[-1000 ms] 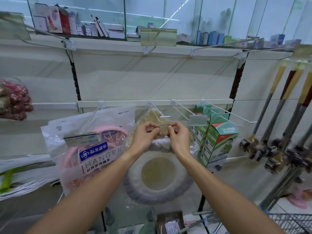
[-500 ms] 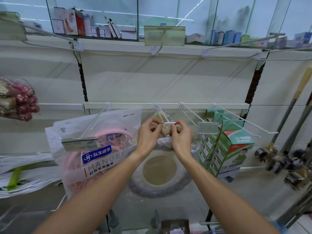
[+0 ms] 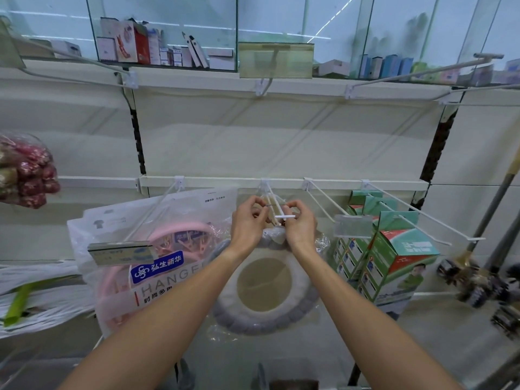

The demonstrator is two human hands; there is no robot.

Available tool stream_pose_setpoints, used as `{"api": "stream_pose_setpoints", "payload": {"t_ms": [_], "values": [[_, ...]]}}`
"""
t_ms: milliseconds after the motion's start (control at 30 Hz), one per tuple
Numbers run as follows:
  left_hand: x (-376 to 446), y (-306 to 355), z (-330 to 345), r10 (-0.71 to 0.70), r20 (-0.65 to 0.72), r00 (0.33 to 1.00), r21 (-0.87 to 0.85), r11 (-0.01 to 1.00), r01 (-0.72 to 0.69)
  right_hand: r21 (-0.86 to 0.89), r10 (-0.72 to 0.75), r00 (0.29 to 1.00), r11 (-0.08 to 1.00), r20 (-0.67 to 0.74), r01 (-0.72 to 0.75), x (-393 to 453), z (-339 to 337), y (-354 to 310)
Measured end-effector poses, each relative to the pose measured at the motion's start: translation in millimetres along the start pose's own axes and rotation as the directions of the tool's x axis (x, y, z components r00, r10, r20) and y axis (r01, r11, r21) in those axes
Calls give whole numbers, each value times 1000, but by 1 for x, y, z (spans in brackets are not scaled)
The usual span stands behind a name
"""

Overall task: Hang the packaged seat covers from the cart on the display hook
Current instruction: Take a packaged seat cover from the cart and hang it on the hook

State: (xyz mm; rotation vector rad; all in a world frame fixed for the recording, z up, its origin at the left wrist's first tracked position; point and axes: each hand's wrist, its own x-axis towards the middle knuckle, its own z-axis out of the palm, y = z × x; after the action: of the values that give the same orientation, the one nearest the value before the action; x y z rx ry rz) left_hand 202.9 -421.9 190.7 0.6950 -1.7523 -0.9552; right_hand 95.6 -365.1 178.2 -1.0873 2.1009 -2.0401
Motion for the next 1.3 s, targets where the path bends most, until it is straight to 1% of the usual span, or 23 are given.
{"api": "stream_pose_setpoints", "payload": {"t_ms": [167,433,600,900,1033,1100,1200,1300], "values": [[18,-8,7,-38,-11,999,15,999,38,58,2,1000,998,10,-3,15,11,7],[46,-19,11,-44,-19,999,26,999,44,14,34,999,999,38,-35,44,33,23],[57,-27,13,-60,2,998,28,998,60,-25,53,998,998,13,-53,50,40,20],[70,-45,21,-116,-1,993,77,990,116,5,76,996,997,40,-76,54,48,34],[71,-61,25,-82,26,996,165,983,76,-39,35,995,999,94,-32,53,53,48],[69,-63,28,-87,62,994,157,985,77,-63,-7,992,998,123,15,50,55,51],[67,-66,33,-93,81,992,140,987,81,-104,-52,982,992,181,71,45,55,53],[64,-72,35,-87,84,993,179,981,70,-120,-62,982,989,180,85,39,51,54]]}}
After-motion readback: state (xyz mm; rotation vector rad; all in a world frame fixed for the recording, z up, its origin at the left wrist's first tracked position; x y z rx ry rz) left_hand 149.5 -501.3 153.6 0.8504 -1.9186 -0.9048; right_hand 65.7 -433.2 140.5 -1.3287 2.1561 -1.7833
